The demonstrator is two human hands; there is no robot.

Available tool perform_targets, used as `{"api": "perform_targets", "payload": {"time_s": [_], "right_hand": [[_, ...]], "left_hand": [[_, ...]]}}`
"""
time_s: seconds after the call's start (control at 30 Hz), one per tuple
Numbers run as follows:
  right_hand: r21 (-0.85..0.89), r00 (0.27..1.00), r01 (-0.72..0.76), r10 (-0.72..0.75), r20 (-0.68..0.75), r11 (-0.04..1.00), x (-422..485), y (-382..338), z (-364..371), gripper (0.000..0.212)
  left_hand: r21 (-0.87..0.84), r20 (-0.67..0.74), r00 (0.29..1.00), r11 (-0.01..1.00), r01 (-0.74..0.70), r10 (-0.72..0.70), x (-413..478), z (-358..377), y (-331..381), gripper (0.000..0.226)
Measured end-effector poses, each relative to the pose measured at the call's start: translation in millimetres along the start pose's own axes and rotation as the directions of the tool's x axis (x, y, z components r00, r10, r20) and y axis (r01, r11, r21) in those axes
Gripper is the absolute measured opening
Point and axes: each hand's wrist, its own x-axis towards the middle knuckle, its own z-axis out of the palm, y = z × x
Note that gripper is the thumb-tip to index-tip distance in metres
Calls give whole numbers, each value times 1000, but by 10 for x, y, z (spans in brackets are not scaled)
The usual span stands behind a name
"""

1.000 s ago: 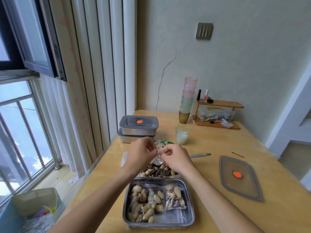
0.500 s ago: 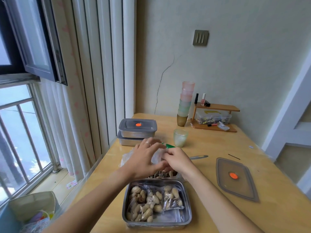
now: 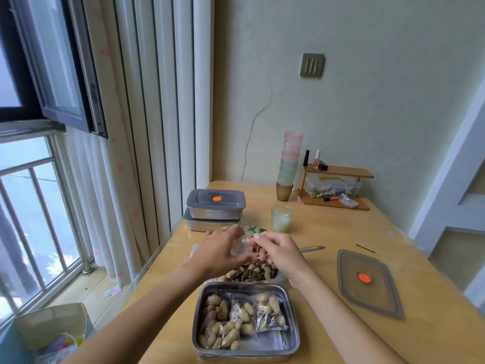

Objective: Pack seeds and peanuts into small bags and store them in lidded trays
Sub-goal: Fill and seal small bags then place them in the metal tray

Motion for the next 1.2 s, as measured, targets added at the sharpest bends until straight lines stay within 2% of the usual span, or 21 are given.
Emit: {"api": "perform_targets", "payload": {"time_s": [0.1, 0.2, 0.3, 0.37, 0.43, 0.5, 0.57, 0.6, 0.67, 0.73, 0.77, 0.83, 0.93, 1.0, 1.1, 1.2], "right_hand": [[82, 994, 28, -36, 105, 996, -17, 3, -7, 32], [142, 980, 19, -47, 195, 990, -3, 27, -37, 33], [121, 956, -1, -35, 292, 993, 12, 50, -90, 36], [90, 958, 8, -33, 285, 996, 31, 78, -139, 35], [-25, 991, 39, -35, 132, 999, 56, 78, -213, 27], [-274, 987, -23, -22, -160, 961, 151, 128, -394, 15], [-474, 893, -268, 32, -448, 839, 262, 229, -675, 8], [-511, 845, -398, 88, -527, 762, 301, 280, -820, 7], [-492, 784, -572, 263, -562, 656, 403, 426, -1063, 21], [-297, 761, -602, 419, -495, 741, 419, 518, -1146, 31], [-151, 760, -588, 480, -437, 794, 404, 552, -1134, 30], [48, 788, -526, 507, -350, 849, 343, 533, -1082, 25], [293, 869, -344, 421, -259, 892, 303, 448, -1000, 18], [382, 922, -238, 331, -202, 893, 298, 401, -912, 18], [227, 979, -129, 161, -125, 965, 278, 347, -752, 19], [12, 993, 2, 0, -117, 1000, 263, 240, -643, 23]], "left_hand": [[-31, -12, 1000, 999, -11, 11, -12, 16, 13, 76], [-63, 72, 997, 998, -18, 23, -26, 25, 0, 78], [-95, 112, 993, 995, -9, 19, -15, 42, -84, 76], [-67, 117, 993, 998, -1, 9, -12, 29, -144, 76], [-42, 129, 991, 999, 33, -27, -31, -1, -217, 79], [-32, 118, 990, 997, 77, -73, -73, -33, -324, 85], [-23, 49, 993, 993, 112, -111, -128, -46, -446, 88], [1, 16, 991, 991, 136, -136, -147, -40, -516, 87], [32, 31, 973, 973, 228, -229, -191, -46, -596, 88], [-25, 87, 942, 945, 327, -324, -211, -60, -621, 90], [-79, 112, 931, 931, 356, -347, -214, -60, -633, 87], [-204, 163, 919, 899, 388, -359, -202, -41, -653, 76], [-360, 200, 880, 803, 476, -432, -175, 14, -636, 57], [-427, 168, 881, 773, 470, -443, -170, 28, -594, 50], [-506, 87, 896, 755, 416, -435, -136, -15, -520, 47], [-522, 46, 909, 765, 376, -415, -98, -99, -422, 43]]}}
